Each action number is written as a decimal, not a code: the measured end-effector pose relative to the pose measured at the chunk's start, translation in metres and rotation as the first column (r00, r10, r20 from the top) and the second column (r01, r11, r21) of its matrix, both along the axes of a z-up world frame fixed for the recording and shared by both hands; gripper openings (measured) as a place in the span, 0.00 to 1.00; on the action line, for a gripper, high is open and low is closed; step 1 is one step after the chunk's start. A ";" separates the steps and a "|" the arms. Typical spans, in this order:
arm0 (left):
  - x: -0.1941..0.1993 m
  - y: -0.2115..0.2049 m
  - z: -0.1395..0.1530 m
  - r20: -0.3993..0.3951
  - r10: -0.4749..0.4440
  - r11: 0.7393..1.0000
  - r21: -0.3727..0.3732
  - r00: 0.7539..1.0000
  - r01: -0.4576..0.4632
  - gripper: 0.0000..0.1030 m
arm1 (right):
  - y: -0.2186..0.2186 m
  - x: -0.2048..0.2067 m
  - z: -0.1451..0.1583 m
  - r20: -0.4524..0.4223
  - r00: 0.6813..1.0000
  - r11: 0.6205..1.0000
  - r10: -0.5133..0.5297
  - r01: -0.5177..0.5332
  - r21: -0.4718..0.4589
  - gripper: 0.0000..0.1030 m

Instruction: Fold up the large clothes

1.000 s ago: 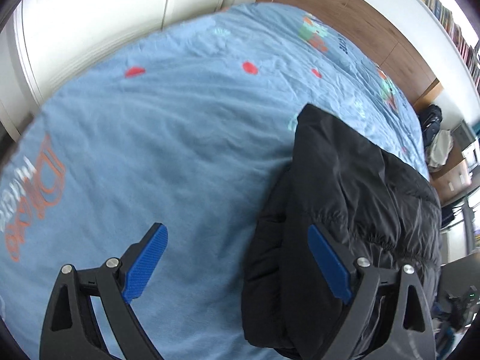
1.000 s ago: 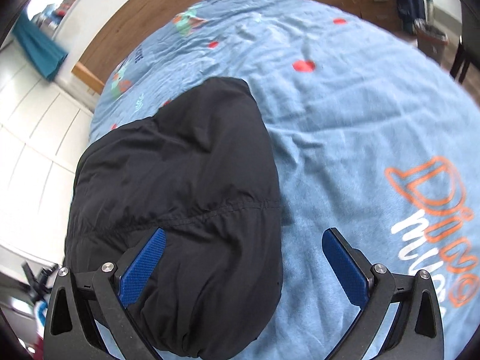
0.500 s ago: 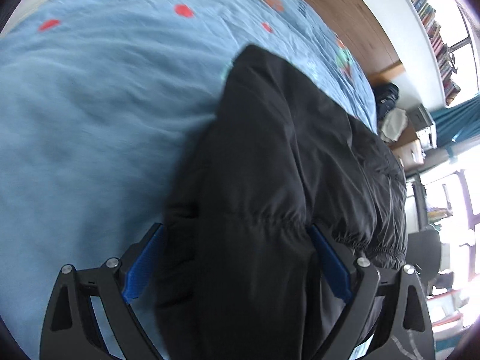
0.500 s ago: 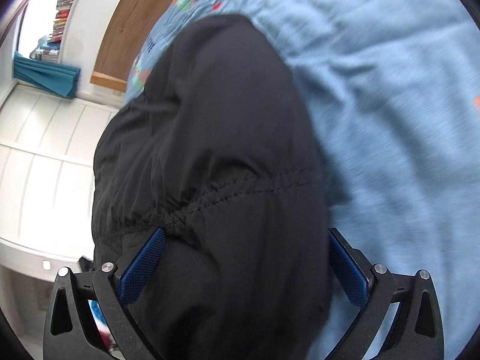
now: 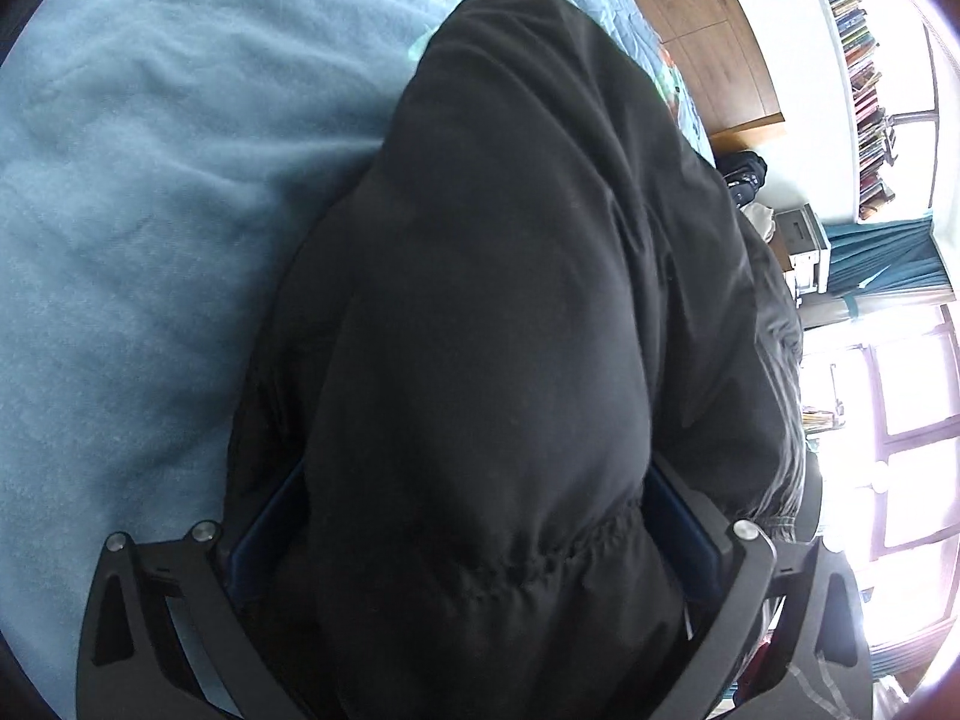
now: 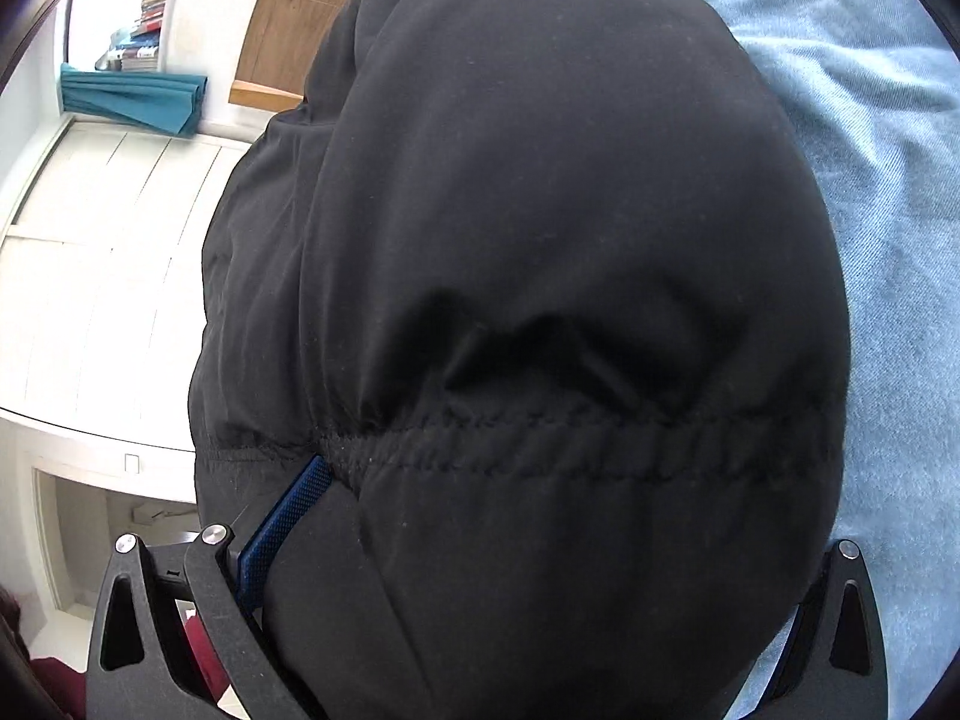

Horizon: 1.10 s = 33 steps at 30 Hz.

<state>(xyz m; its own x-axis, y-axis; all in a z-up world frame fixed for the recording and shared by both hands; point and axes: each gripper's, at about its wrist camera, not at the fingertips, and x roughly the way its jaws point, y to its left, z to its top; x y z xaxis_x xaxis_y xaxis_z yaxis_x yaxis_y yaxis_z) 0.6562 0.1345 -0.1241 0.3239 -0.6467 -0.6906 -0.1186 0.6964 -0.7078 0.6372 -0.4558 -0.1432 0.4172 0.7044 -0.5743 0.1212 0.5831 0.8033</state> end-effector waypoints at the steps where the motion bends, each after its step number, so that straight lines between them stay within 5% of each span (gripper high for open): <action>1: 0.000 -0.001 -0.001 -0.001 0.000 1.000 0.003 1.000 0.000 1.00 | -0.001 -0.001 0.000 0.001 1.000 1.000 0.000 0.000 0.002 0.99; 18: -0.018 -0.024 -0.008 0.005 0.060 0.998 -0.003 0.998 -0.060 0.96 | 0.006 -0.010 -0.006 -0.008 0.999 0.998 -0.052 0.053 0.015 0.99; 26: -0.046 -0.039 0.020 0.055 0.108 0.992 -0.073 0.993 -0.103 0.29 | 0.028 -0.014 0.027 0.036 0.999 1.000 -0.022 0.021 0.017 0.40; 33: -0.082 -0.049 0.092 0.217 0.083 0.981 -0.188 0.973 -0.042 0.20 | 0.057 -0.033 0.107 0.194 0.979 0.998 0.060 -0.058 -0.018 0.31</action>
